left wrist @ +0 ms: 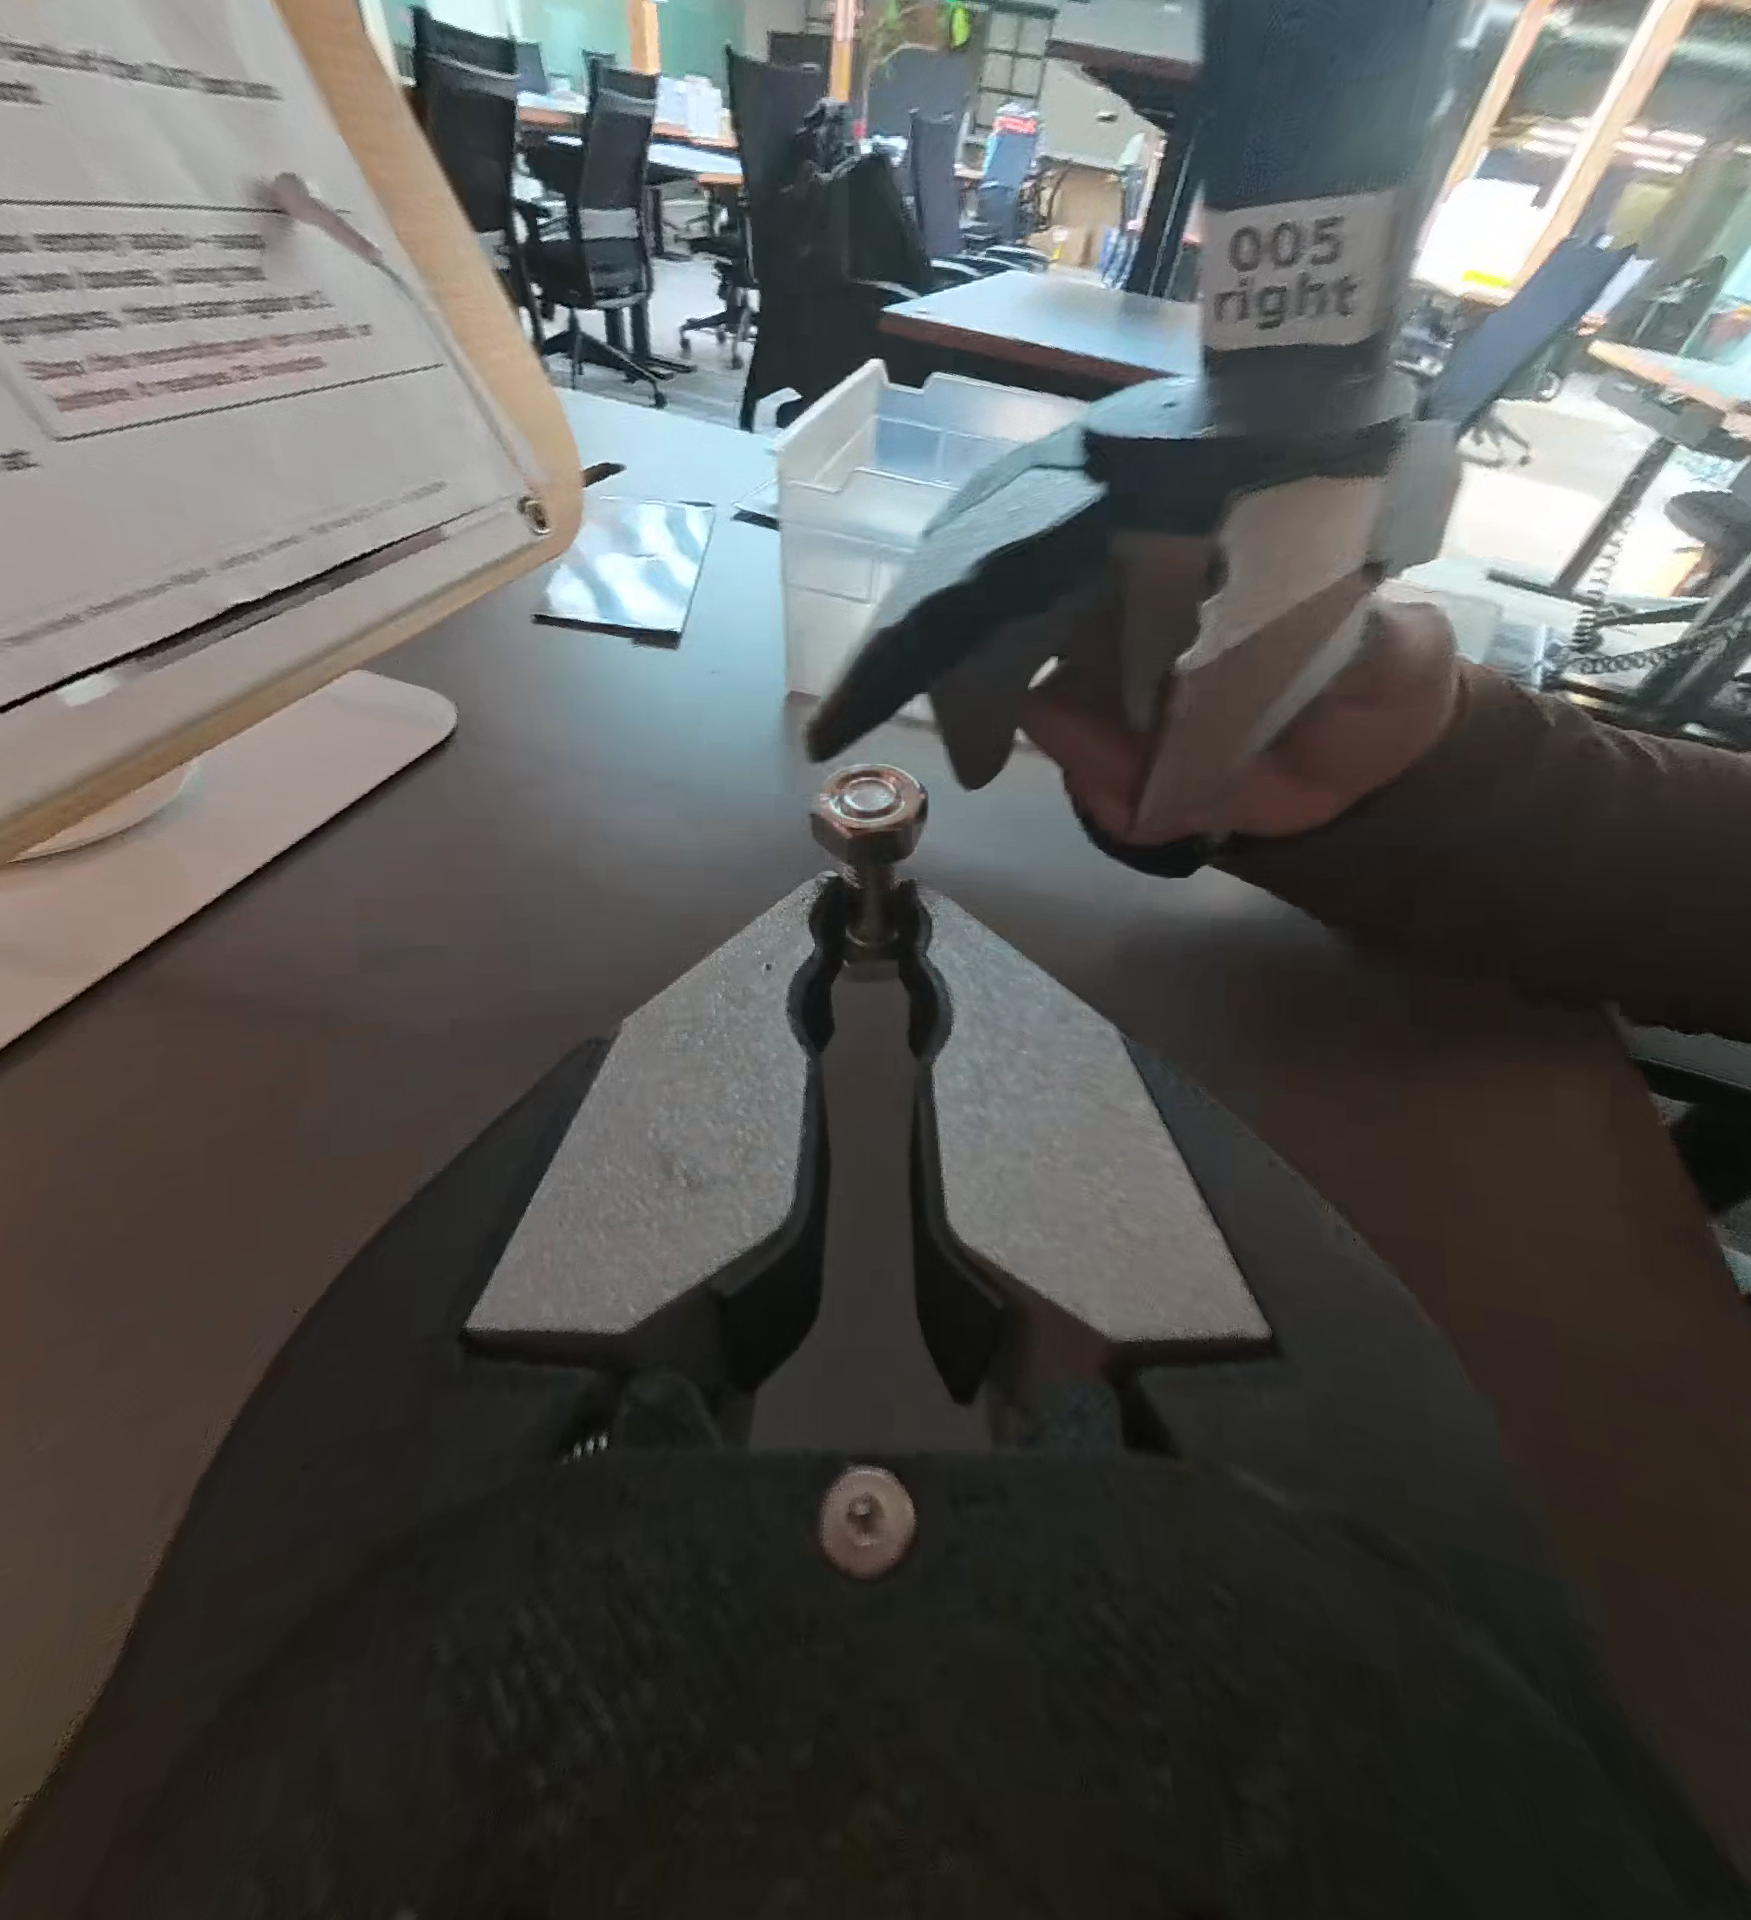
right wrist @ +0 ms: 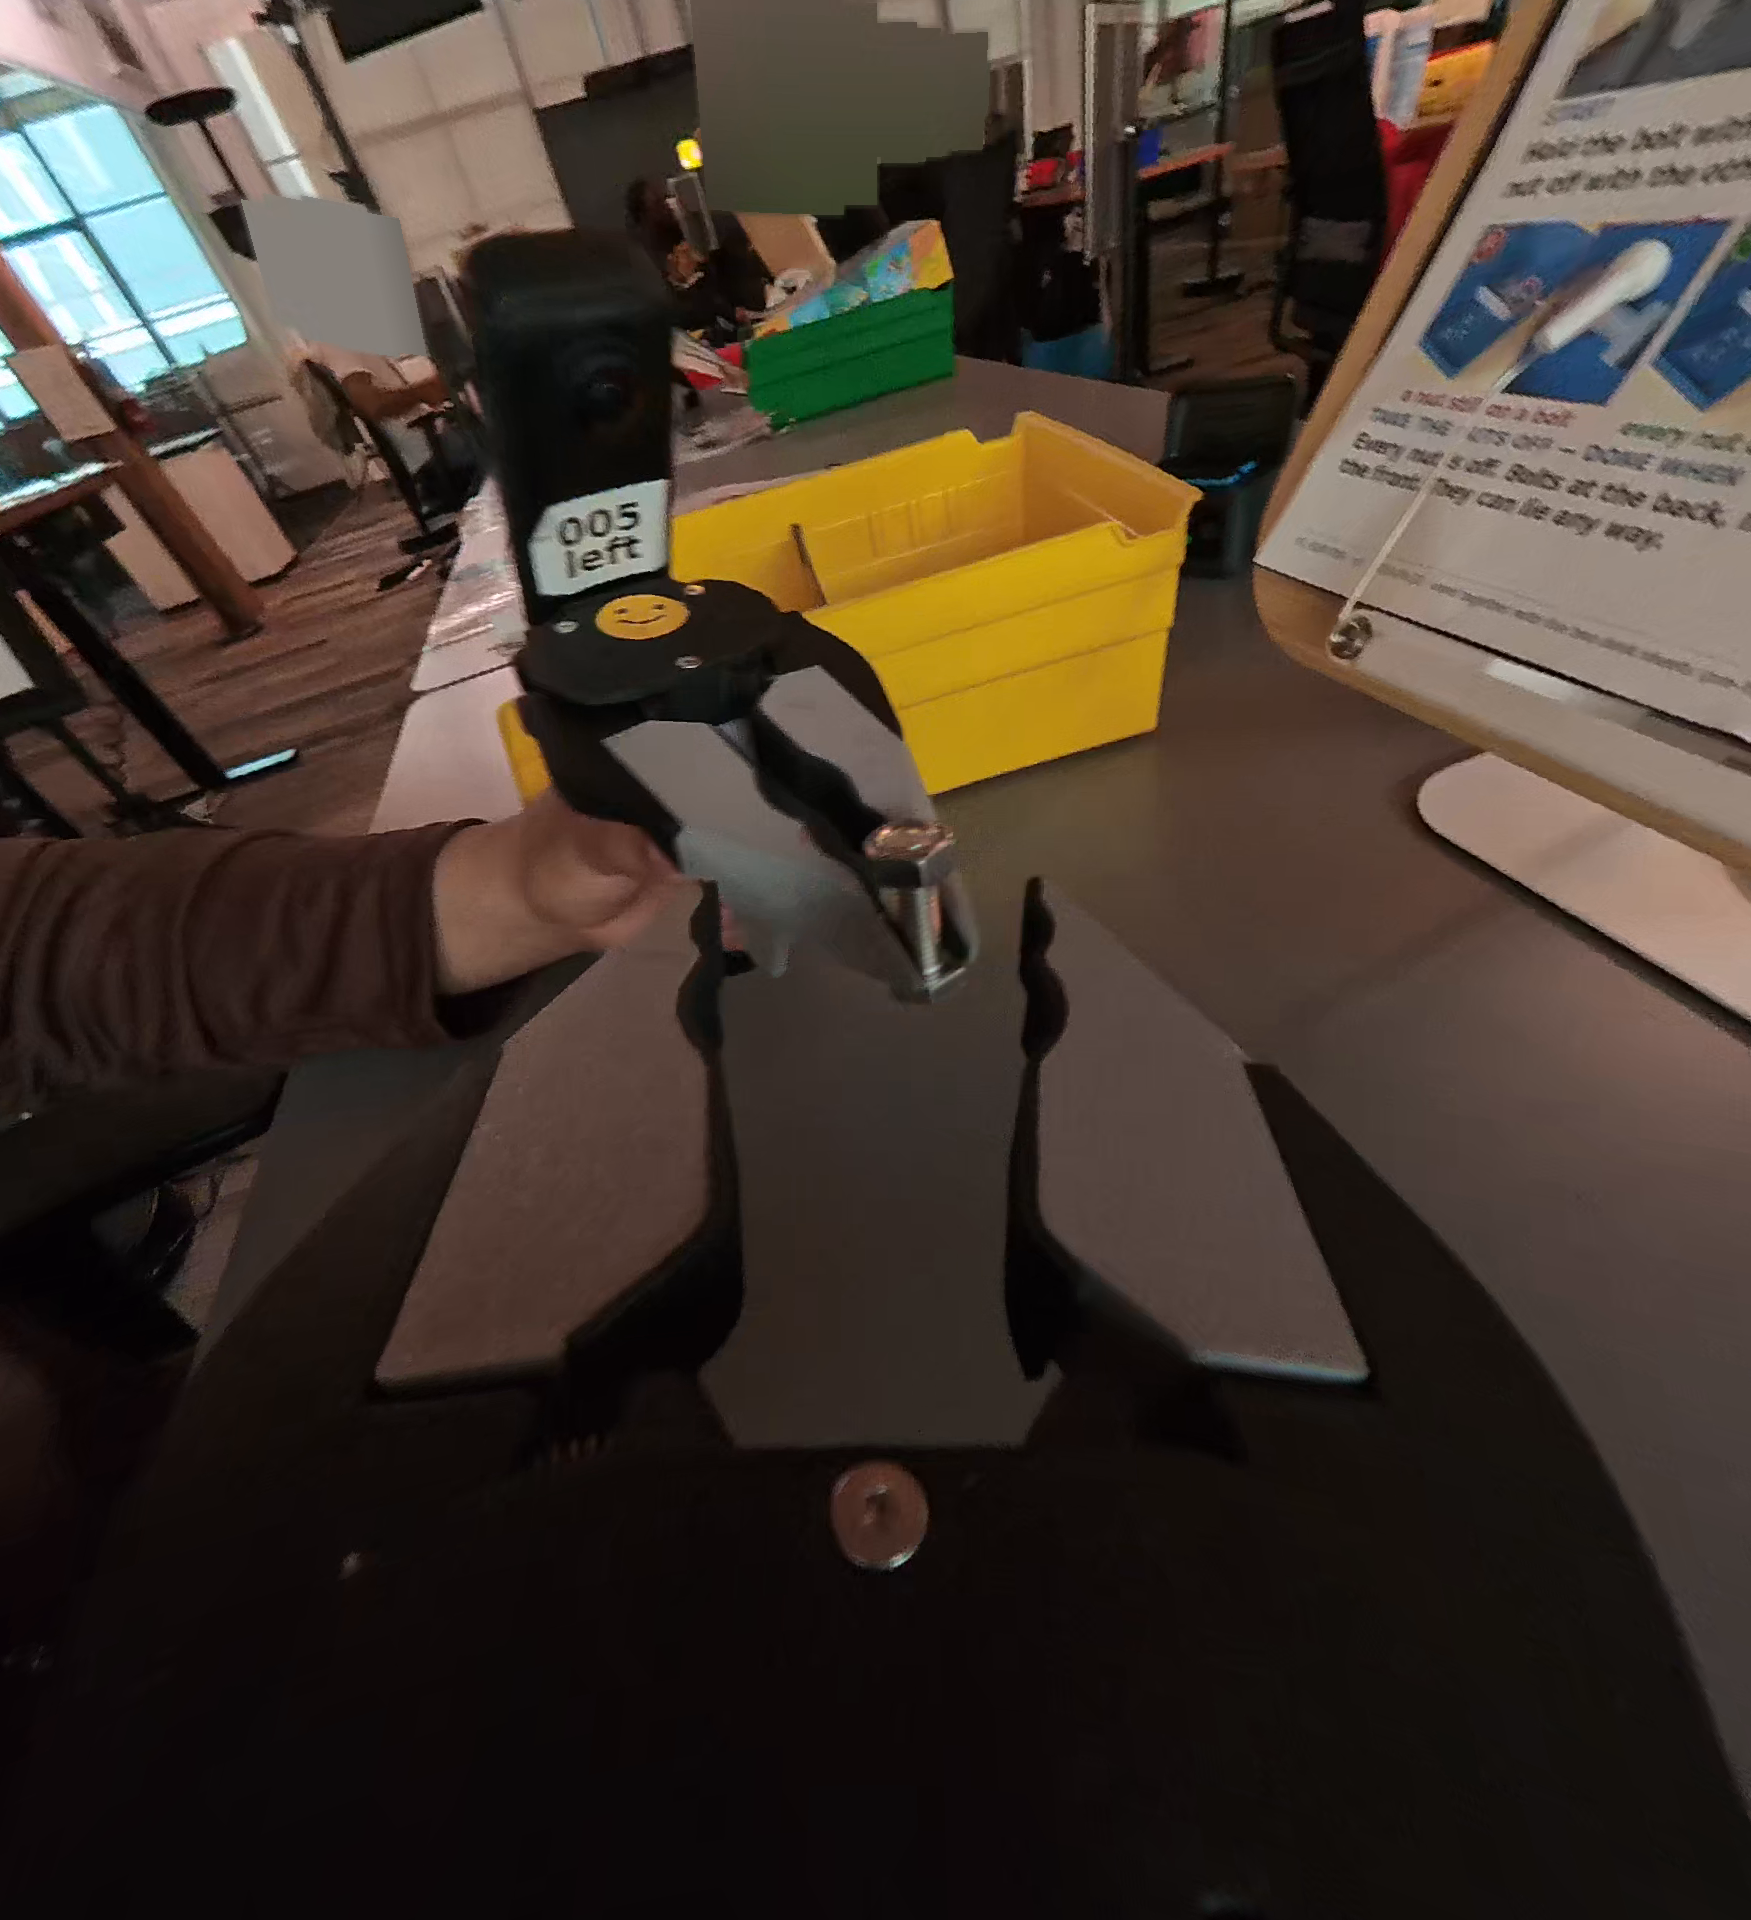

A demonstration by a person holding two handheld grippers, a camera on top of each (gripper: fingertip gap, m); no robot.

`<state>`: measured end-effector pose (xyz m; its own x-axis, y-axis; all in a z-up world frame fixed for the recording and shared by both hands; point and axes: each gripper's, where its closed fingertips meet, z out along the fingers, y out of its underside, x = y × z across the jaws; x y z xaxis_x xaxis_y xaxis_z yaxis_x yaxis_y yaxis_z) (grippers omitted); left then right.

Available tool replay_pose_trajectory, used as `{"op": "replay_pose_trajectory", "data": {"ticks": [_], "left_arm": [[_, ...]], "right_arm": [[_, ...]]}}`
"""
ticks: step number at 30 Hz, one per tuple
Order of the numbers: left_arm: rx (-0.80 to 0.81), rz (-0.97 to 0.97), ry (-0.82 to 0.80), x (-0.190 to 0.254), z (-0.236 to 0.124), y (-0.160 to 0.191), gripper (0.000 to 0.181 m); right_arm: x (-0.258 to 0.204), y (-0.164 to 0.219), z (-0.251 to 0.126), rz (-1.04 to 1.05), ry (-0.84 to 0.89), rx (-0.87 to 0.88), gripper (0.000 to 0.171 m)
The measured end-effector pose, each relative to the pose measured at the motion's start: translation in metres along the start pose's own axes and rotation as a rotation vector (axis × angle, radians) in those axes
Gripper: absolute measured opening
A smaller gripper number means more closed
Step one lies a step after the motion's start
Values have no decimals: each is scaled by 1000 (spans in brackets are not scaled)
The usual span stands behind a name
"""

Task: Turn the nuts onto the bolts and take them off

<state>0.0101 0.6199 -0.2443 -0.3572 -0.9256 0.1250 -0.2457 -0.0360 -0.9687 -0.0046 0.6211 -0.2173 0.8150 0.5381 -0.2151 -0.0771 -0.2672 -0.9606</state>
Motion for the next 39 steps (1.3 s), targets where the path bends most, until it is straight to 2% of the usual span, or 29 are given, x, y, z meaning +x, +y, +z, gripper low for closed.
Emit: {"op": "replay_pose_trajectory", "data": {"ticks": [3,4,5,6,7,11,14,17,18,19,21,23,26,28,29,30,32,33,34,36,39], "left_arm": [[-45,30,-49,-3,6,7,8],[-34,16,-59,-6,4,5,8],[-14,-13,-71,-12,0,2,8],[-2,-40,-86,-18,-5,1,8],[-3,-55,-92,-23,-8,2,7],[-18,-26,-50,-12,-3,4,8],[-15,-23,-14,-1,5,2,8],[-18,-33,-57,-11,0,3,8],[-20,-47,-73,-16,-3,4,8],[-19,-61,-74,-18,-5,4,8],[-1,-81,-44,-16,-6,2,8],[2,-83,-22,-11,-5,1,8],[-22,-52,12,0,1,3,8],[-45,-40,-21,-4,3,7,8],[-51,-53,-38,-9,2,8,8],[-49,-80,-60,-16,-1,9,8],[-41,-146,-83,-29,-6,12,8],[-52,-162,-56,-27,-5,14,8],[-67,-155,-12,-20,-2,17,8],[-64,-117,58,-1,5,14,8],[-72,-63,54,10,11,10,8]], "right_arm": [[-9,8,6,29,-70,-36,53],[-11,7,6,30,-81,-35,58],[-12,5,3,9,-86,-30,46],[-19,2,-2,-17,-133,-14,15],[-21,-4,-5,-18,-141,19,16],[3,-9,-5,40,-12,65,50],[7,6,3,95,-22,2,55],[-10,8,4,82,-117,-29,42],[-19,7,1,61,-175,-27,13],[-24,2,-2,57,-203,-7,6],[-6,-5,-3,79,-89,40,35],[9,-4,-2,80,2,48,52],[9,4,5,86,0,15,55],[-4,7,9,104,-84,-6,57],[-11,8,9,120,-131,-18,65],[-14,10,6,119,-153,-44,53],[-27,3,-6,89,-252,-18,44],[-16,-7,-7,103,-182,42,40],[-5,-12,-7,108,-116,85,56],[8,-9,-6,110,-39,76,53],[3,9,1,92,-66,-28,33]]}}
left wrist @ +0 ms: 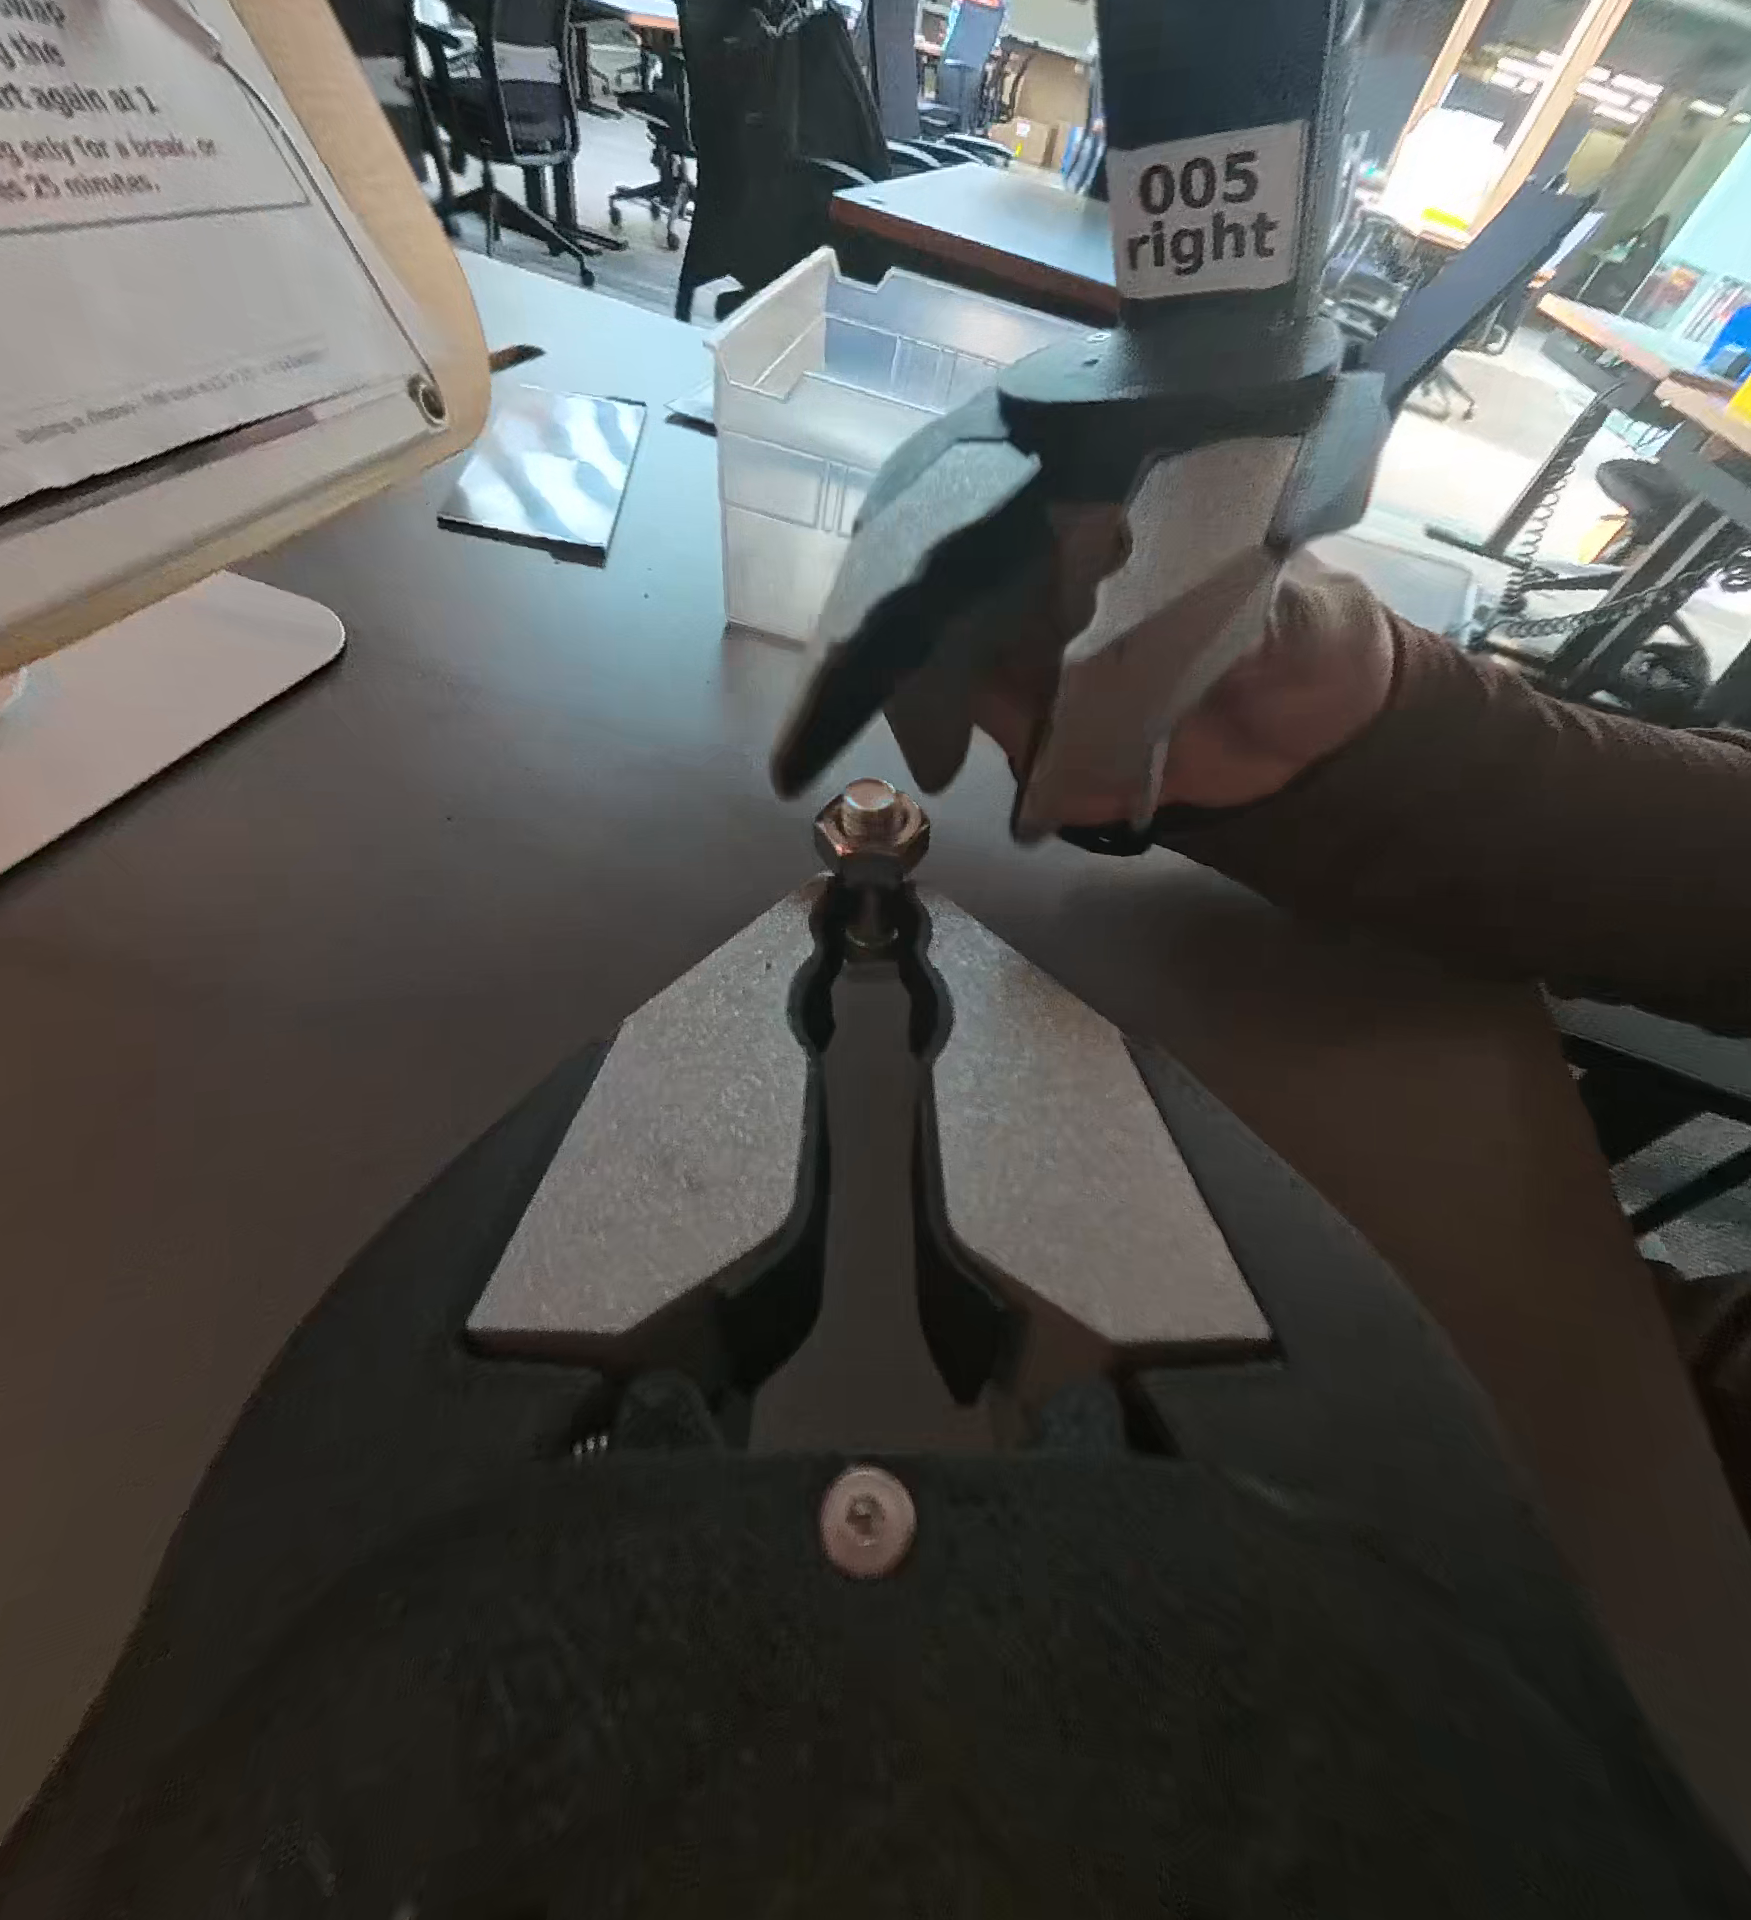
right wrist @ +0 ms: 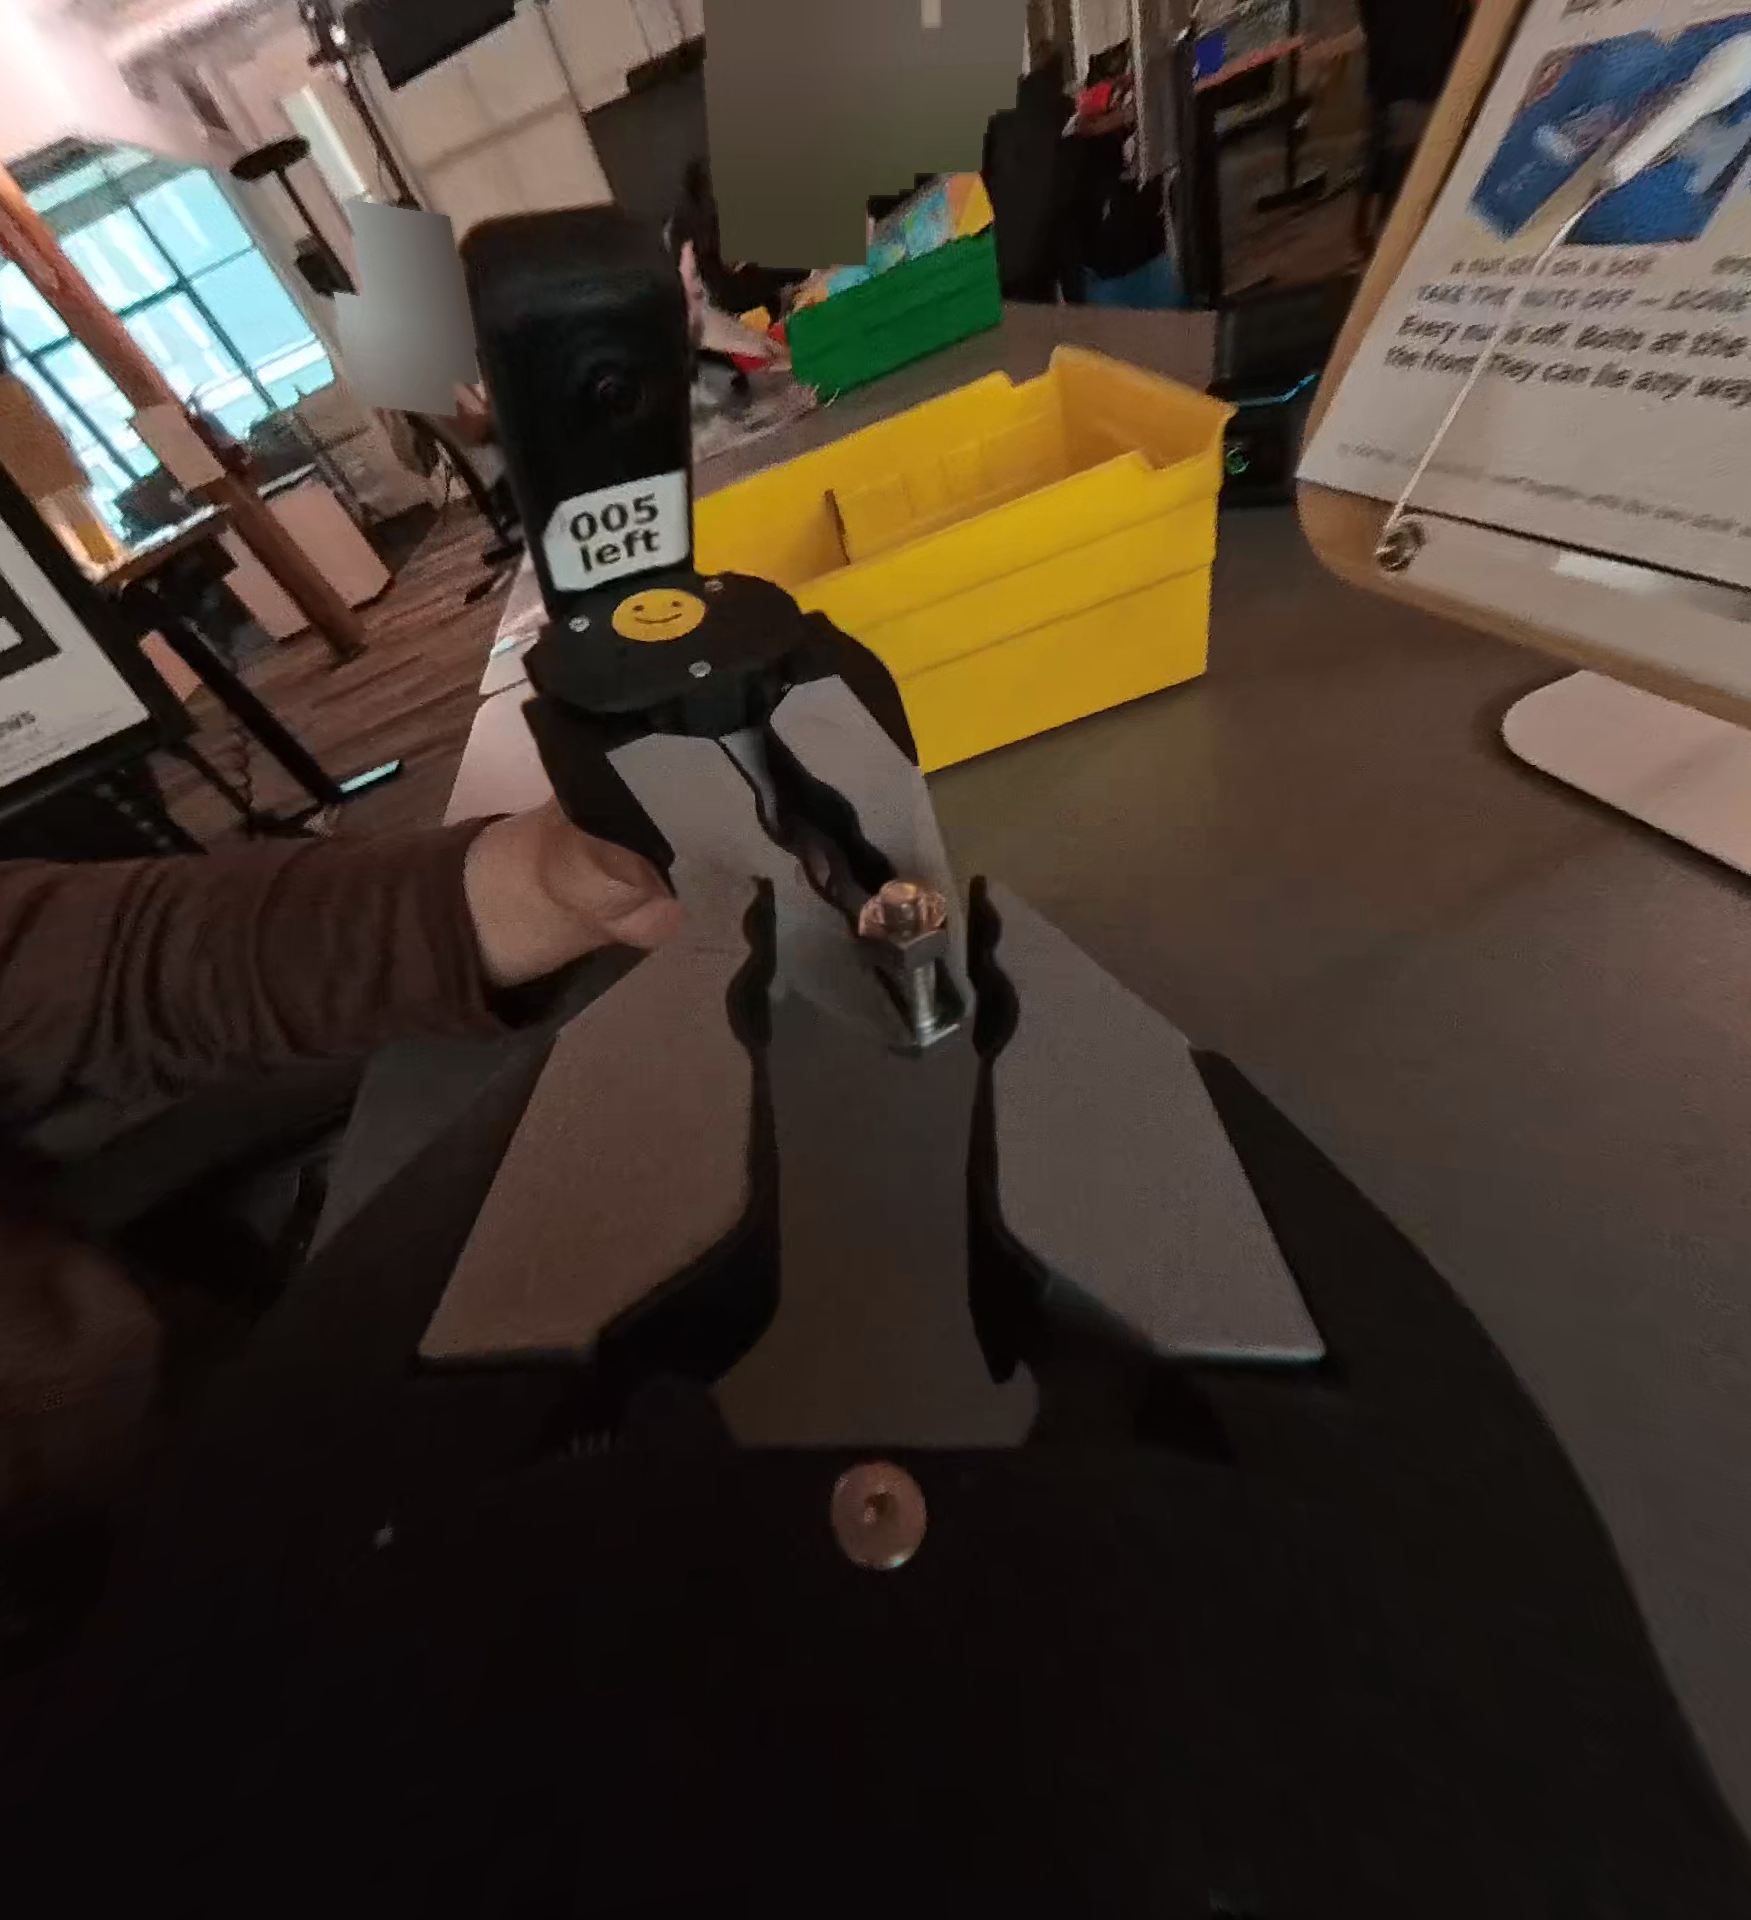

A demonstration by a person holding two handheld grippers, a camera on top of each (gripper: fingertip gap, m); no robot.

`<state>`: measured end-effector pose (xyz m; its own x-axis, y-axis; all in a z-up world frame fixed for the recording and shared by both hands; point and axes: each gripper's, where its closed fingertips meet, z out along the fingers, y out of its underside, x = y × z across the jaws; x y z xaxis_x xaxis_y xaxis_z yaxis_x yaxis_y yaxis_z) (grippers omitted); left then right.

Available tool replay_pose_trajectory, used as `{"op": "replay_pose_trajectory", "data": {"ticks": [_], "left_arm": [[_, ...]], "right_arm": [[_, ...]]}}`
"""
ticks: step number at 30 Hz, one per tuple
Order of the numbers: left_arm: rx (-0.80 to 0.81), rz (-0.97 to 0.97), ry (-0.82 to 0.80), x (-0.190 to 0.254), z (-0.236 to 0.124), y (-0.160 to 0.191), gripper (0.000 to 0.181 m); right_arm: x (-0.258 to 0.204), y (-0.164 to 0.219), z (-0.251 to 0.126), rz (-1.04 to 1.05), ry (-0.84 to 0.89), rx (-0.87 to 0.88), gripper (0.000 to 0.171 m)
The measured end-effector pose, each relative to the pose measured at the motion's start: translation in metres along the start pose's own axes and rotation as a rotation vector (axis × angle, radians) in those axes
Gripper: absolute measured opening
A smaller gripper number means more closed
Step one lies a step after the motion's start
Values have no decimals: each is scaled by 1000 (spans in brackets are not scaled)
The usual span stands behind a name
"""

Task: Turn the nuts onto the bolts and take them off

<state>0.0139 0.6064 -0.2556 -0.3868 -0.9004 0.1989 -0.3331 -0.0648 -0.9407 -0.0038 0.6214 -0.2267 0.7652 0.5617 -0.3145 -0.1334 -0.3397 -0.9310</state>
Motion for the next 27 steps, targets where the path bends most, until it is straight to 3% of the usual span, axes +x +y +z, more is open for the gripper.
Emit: {"op": "replay_pose_trajectory", "data": {"ticks": [4,11,19,22,25,26,27], "left_arm": [[-19,0,8,2,2,5,8],[-3,-45,-27,-8,4,6,8],[78,-69,53,3,-5,-10,8],[121,-88,55,2,-11,-18,8],[141,-103,8,-9,-17,-20,8],[145,-113,0,-12,-20,-21,7],[136,-115,-12,-15,-21,-20,8]], "right_arm": [[6,11,7,-61,75,-64,14],[18,11,4,0,142,-57,14],[5,-5,2,33,60,48,14],[-2,-11,1,44,10,83,42],[-15,-11,1,49,-67,68,47],[-20,-14,-4,10,-99,74,21],[-26,-22,-9,-15,-124,121,13]]}}
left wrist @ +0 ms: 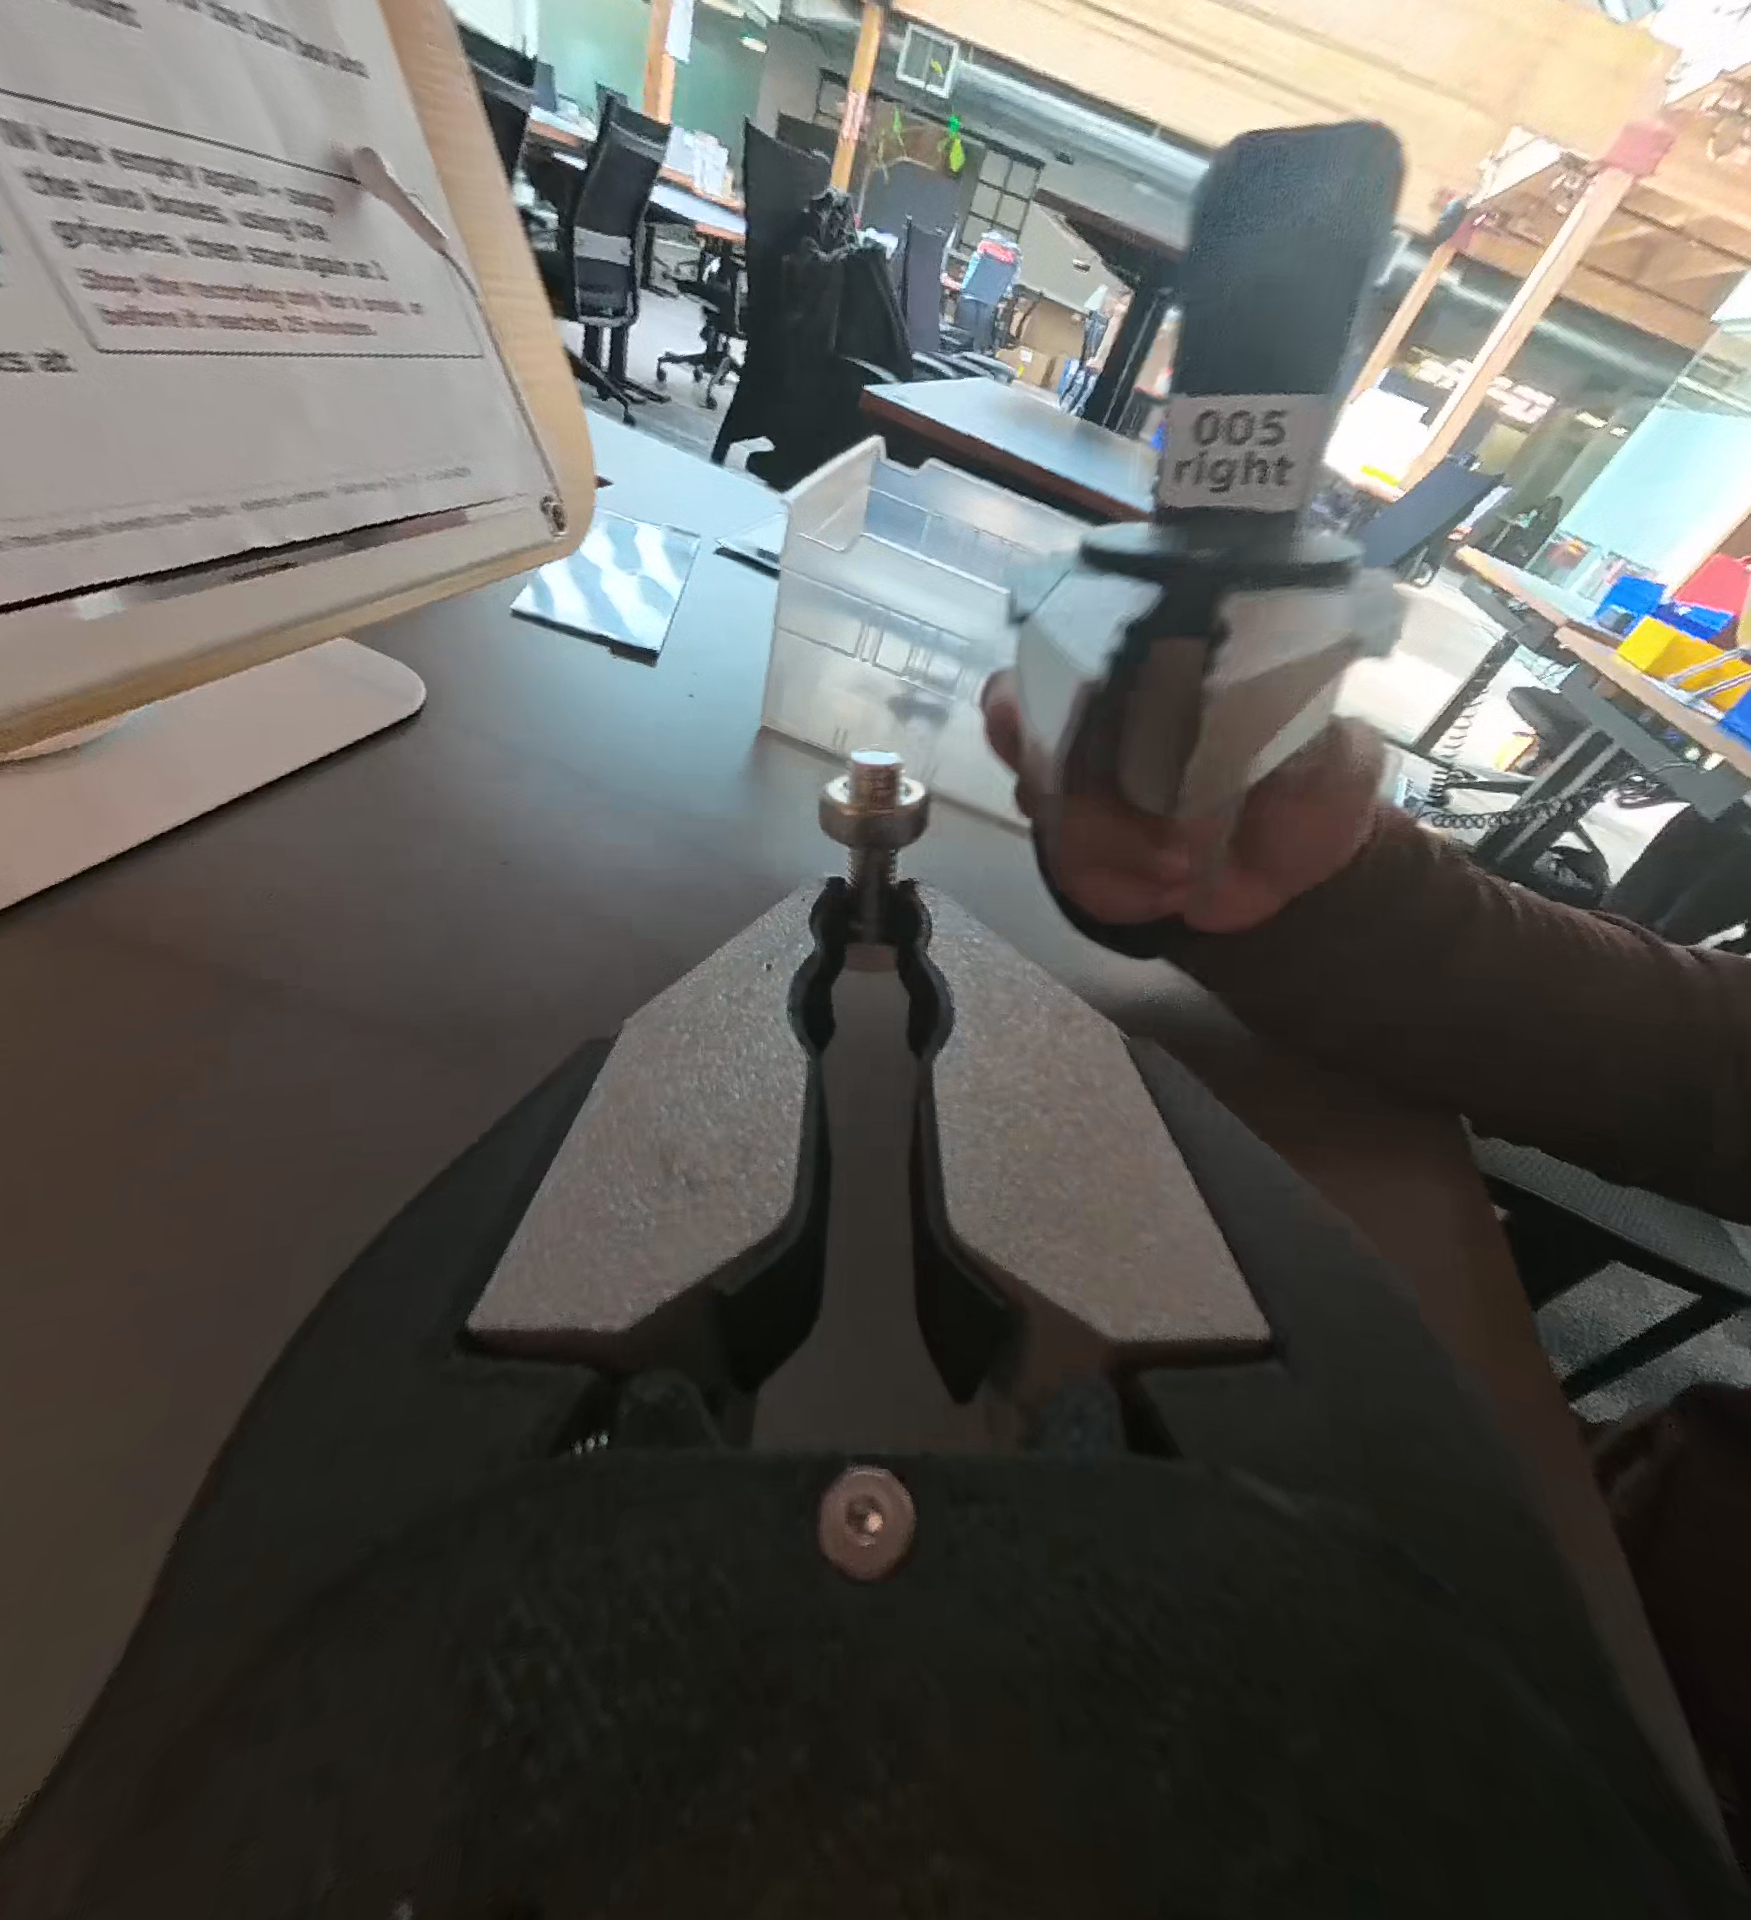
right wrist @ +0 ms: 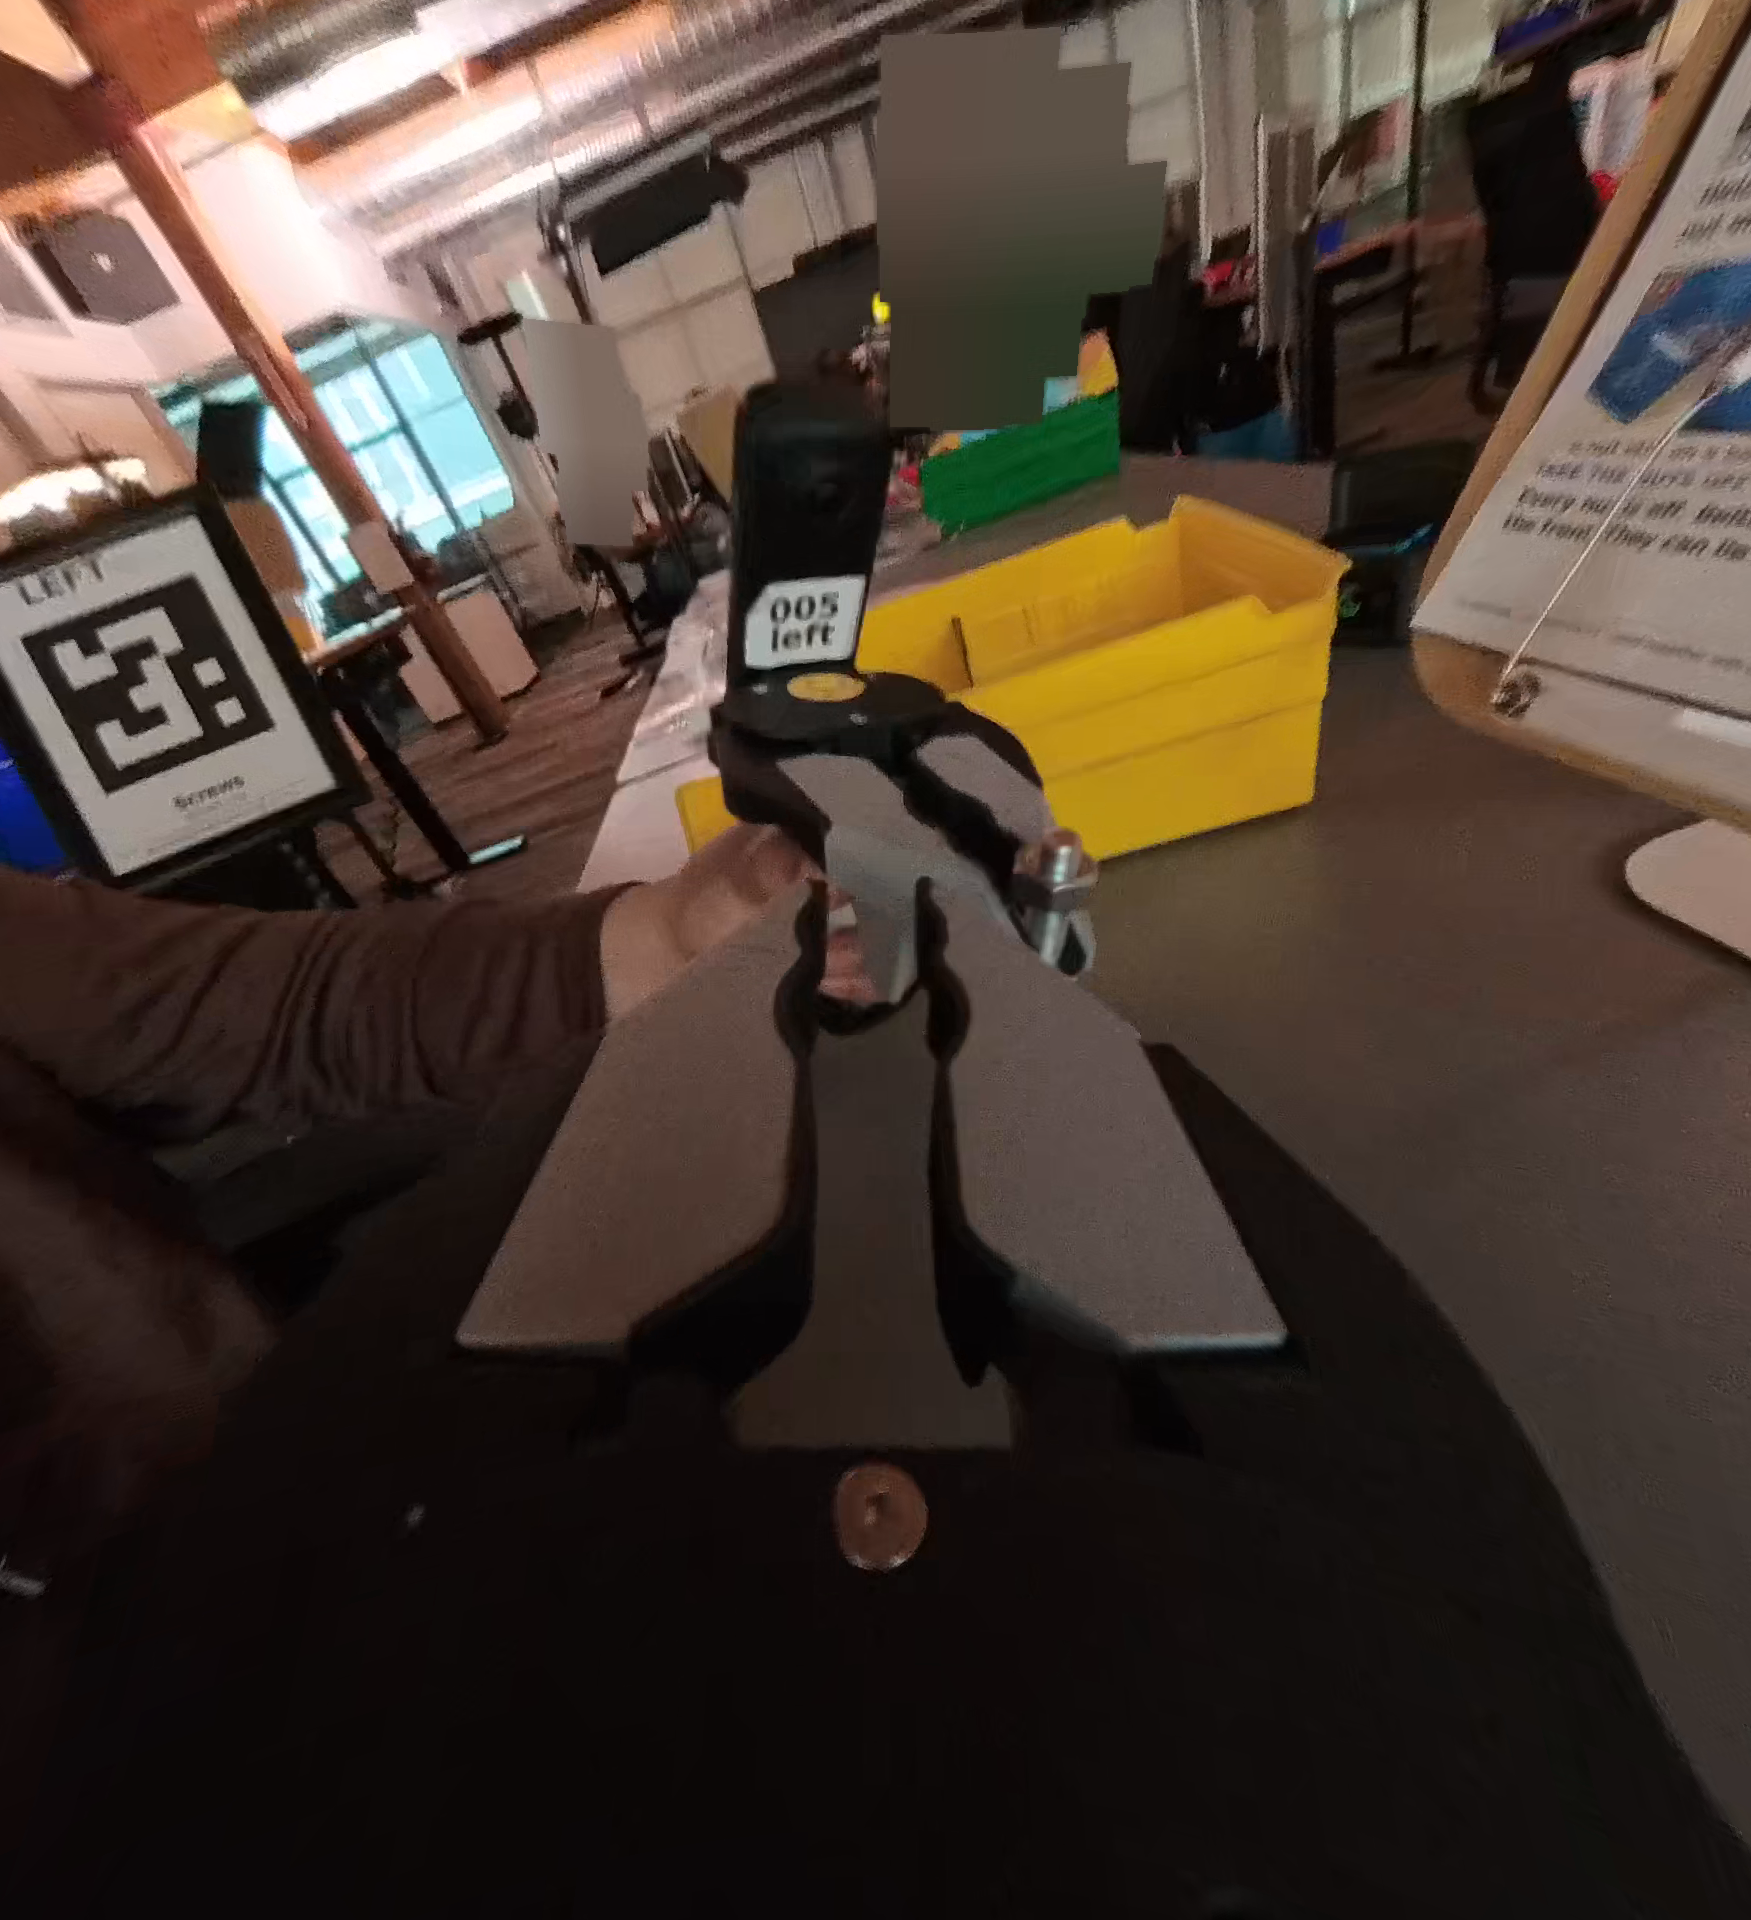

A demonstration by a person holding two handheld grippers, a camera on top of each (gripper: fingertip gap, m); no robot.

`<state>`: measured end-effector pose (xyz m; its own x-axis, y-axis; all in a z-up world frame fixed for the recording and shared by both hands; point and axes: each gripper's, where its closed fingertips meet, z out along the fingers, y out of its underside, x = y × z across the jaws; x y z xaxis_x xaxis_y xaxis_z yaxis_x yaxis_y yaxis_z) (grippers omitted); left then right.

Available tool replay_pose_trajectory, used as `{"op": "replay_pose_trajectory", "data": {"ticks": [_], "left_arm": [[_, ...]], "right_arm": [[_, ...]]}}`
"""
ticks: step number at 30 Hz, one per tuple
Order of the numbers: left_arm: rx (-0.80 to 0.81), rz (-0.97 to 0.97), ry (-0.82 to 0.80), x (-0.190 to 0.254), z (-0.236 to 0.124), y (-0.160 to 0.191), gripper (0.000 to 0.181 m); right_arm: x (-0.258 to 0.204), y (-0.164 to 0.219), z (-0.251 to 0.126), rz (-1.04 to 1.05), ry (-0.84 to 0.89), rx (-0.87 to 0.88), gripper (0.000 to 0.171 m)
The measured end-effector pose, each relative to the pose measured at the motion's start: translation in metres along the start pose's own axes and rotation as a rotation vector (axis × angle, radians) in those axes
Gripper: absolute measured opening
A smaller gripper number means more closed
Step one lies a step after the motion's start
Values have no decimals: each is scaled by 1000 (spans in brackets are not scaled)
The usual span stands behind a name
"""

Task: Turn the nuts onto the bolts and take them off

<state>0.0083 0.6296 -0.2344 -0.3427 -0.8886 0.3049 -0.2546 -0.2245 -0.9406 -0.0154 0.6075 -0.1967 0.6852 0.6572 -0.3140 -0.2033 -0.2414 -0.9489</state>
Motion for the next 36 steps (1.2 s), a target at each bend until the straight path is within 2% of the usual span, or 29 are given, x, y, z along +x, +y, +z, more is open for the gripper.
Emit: {"op": "replay_pose_trajectory", "data": {"ticks": [1,2,5,6,7,8,9,10,11,12,15,17,19,21,25,28,31,34,36], "left_arm": [[-6,3,-3,-1,0,1,7],[-8,1,9,2,0,1,7],[-18,2,42,11,6,3,7],[-23,6,47,13,8,4,7],[-23,8,41,13,9,4,7],[-19,5,23,9,8,4,7],[-6,-6,-4,3,5,2,8],[11,-23,-48,-6,1,-1,8],[14,-36,-97,-17,-4,-1,7],[2,-36,-120,-23,-7,0,7],[5,-1,-56,-10,-3,0,7],[1,11,-13,4,4,-1,7],[-10,42,38,18,10,1,7],[-30,83,35,23,13,5,8],[-37,62,37,20,16,6,8],[-60,80,-10,12,17,12,10],[-97,125,-52,6,14,19,0],[-109,154,-64,7,14,20,0],[-129,155,-66,7,17,24,0]], "right_arm": [[2,-9,-3,0,22,53,24],[6,-12,-5,12,48,74,28],[31,0,-2,49,180,21,54],[31,5,1,48,177,6,56],[28,9,5,56,155,-16,55],[22,12,9,63,110,-38,45],[17,12,9,57,91,-43,50],[15,11,7,21,90,-50,36],[-1,8,4,-28,2,-41,0],[-6,1,1,-29,-20,-1,0],[16,-6,-1,24,105,43,37],[33,4,0,40,202,5,46],[38,14,4,48,226,-35,43],[26,12,8,64,145,-18,15],[30,15,5,11,206,-62,14],[43,21,4,-49,351,-121,15],[63,23,-11,-109,554,-196,14],[30,-7,-24,-203,609,-197,14],[1,-37,-50,-300,701,-205,14]]}}
